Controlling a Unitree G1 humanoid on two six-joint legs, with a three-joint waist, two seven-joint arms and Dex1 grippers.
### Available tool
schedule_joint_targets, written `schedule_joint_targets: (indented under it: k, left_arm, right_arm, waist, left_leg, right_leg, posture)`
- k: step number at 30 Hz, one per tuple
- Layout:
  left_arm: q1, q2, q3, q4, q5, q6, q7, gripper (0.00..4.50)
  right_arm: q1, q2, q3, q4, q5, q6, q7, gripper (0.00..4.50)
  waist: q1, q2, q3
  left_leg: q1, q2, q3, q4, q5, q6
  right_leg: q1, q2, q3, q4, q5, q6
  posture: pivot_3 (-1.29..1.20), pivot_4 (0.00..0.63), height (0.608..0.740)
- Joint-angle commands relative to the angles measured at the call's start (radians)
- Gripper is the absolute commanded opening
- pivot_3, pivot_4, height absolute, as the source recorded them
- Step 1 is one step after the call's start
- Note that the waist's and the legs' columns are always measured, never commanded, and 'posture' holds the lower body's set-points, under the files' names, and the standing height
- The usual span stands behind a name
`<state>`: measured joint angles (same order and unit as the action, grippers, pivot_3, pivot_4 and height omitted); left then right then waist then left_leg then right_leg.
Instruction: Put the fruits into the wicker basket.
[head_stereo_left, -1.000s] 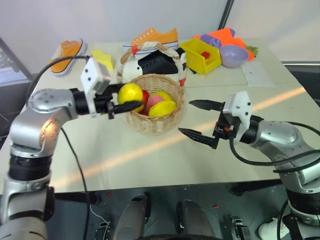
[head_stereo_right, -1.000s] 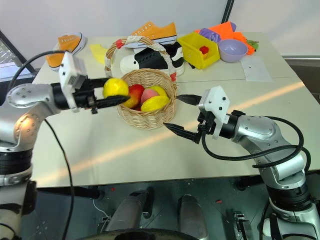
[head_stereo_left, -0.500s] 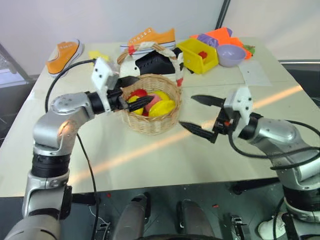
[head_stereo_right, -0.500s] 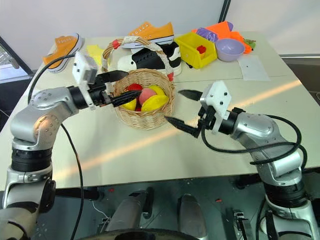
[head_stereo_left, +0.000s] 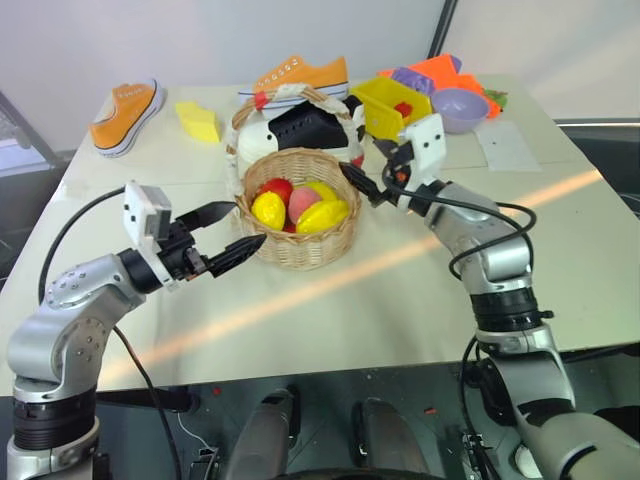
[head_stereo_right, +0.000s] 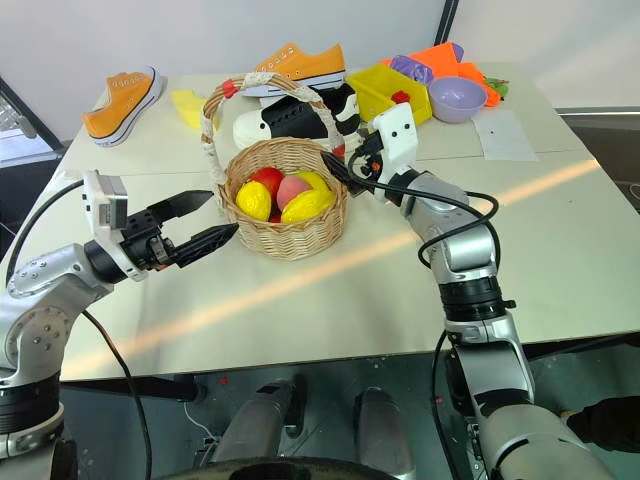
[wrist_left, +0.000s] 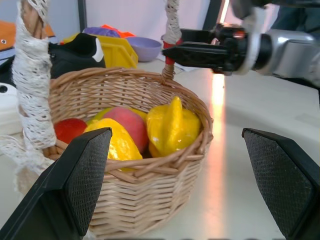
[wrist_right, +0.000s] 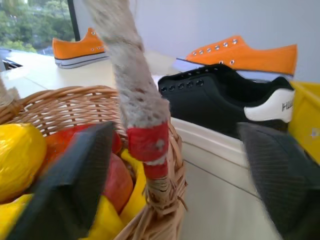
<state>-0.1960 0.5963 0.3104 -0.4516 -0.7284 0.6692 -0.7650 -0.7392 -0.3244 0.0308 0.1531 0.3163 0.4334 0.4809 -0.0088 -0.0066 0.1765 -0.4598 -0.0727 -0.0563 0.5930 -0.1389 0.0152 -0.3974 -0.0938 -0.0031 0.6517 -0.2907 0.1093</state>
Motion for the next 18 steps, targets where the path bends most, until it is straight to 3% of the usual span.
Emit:
schedule_joint_targets:
  k: [1, 5, 12, 18]
  left_arm:
    - [0.017, 0.011, 0.02, -0.056, -0.017, -0.02, 0.019, 4.5]
    - [0.028, 0.012, 0.002, -0.06, -0.009, -0.031, 0.03, 4.5]
    - [-0.051, -0.072, -0.143, -0.031, 0.064, -0.086, 0.093, 4.5]
    - [-0.093, -0.121, -0.237, -0.006, 0.075, -0.096, 0.079, 4.5]
  right_arm:
    - [-0.036, 0.008, -0.032, 0.005, 0.0, -0.034, 0.01, 2.02]
    - [-0.029, -0.002, -0.058, -0.029, 0.01, -0.04, 0.004, 0.03]
    - [0.132, -0.165, -0.298, -0.128, -0.017, -0.126, -0.106, 0.03]
    - [0.174, -0.267, -0.444, -0.049, -0.043, -0.155, -0.204, 0.03]
  waist:
    - [-0.003, 0.0, 0.0]
    - [-0.004, 0.0, 0.0]
    - [0.031, 0.001, 0.0]
    - [0.016, 0.002, 0.0]
  left_leg:
    - [0.0, 0.0, 0.0, 0.0, 0.0, 0.0]
    - [0.0, 0.0, 0.0, -0.001, 0.0, 0.0]
    - [0.0, -0.001, 0.0, -0.001, -0.001, -0.003]
    - [0.0, -0.001, 0.002, -0.001, 0.001, 0.0]
  right_leg:
    - [0.0, 0.0, 0.0, 0.0, 0.0, 0.0]
    - [0.0, 0.0, 0.001, 0.002, 0.0, 0.0]
    - [-0.001, -0.001, 0.0, -0.001, 0.0, 0.0]
    - [0.001, 0.0, 0.001, 0.0, 0.0, 0.0]
  posture:
    - [0.0, 0.15, 0.74]
    - [0.0, 0.15, 0.74]
    - [0.0, 0.15, 0.74]
    - [0.0, 0.15, 0.74]
